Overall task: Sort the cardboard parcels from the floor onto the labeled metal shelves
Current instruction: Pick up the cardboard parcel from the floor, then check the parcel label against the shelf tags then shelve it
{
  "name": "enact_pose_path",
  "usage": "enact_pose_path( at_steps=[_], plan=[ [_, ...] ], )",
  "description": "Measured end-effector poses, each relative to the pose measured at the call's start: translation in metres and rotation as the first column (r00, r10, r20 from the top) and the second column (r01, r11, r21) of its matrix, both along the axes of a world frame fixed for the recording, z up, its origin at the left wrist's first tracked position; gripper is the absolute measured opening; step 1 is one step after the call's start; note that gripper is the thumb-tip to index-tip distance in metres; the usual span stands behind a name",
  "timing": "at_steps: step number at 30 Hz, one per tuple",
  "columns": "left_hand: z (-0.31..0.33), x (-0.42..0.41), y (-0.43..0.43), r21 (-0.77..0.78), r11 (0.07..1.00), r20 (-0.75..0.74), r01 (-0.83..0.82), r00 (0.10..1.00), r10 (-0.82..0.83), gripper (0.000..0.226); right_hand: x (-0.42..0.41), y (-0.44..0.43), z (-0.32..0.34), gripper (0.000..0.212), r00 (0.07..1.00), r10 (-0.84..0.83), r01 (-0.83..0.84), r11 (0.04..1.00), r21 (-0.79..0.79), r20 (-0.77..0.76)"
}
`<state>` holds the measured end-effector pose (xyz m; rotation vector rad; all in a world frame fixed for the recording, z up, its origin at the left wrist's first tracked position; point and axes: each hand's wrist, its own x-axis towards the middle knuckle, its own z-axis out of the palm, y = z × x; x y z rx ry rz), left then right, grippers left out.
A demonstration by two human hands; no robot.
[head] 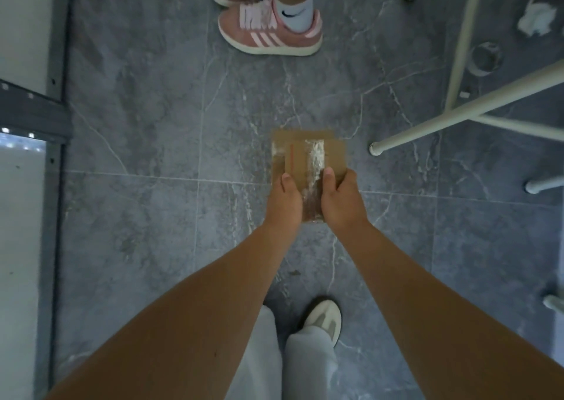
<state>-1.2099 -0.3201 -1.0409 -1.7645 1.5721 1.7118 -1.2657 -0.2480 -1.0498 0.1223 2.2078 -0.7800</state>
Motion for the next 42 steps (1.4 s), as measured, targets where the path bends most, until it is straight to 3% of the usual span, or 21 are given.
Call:
enact_pose_path(
  at_steps=[10,19,25,33,42],
  plan=[
    [0.120,0.004,-0.040,-0.101,0.994,-0.094,-0.031,0.995,0.021,0.048,-0.004,-0.040,0.121,0.054,0.996,0.057,-0.063,0.995,-0.080,-0.076],
    [0.289,0.002,-0.072,-0.297,0.950,-0.181,-0.091,0.983,0.038,0.047,-0.017,-0.089,0.299,0.047,0.996,0.007,-0.029,0.964,-0.266,-0.086],
    [0.412,0.019,-0.091,-0.365,0.917,-0.298,-0.159,0.953,0.047,0.048,-0.013,-0.101,0.437,0.043,0.979,0.104,-0.166,0.908,-0.384,-0.176],
    [0.577,0.079,-0.120,-0.539,0.807,-0.346,-0.241,0.937,0.049,0.048,0.026,-0.119,0.590,0.040,0.893,0.290,-0.431,0.772,-0.467,-0.345],
    [0.727,0.172,-0.123,-0.702,0.565,-0.444,-0.434,0.887,0.129,0.046,0.100,-0.146,0.734,0.036,0.783,0.445,-0.620,0.510,-0.596,-0.434]
  ],
)
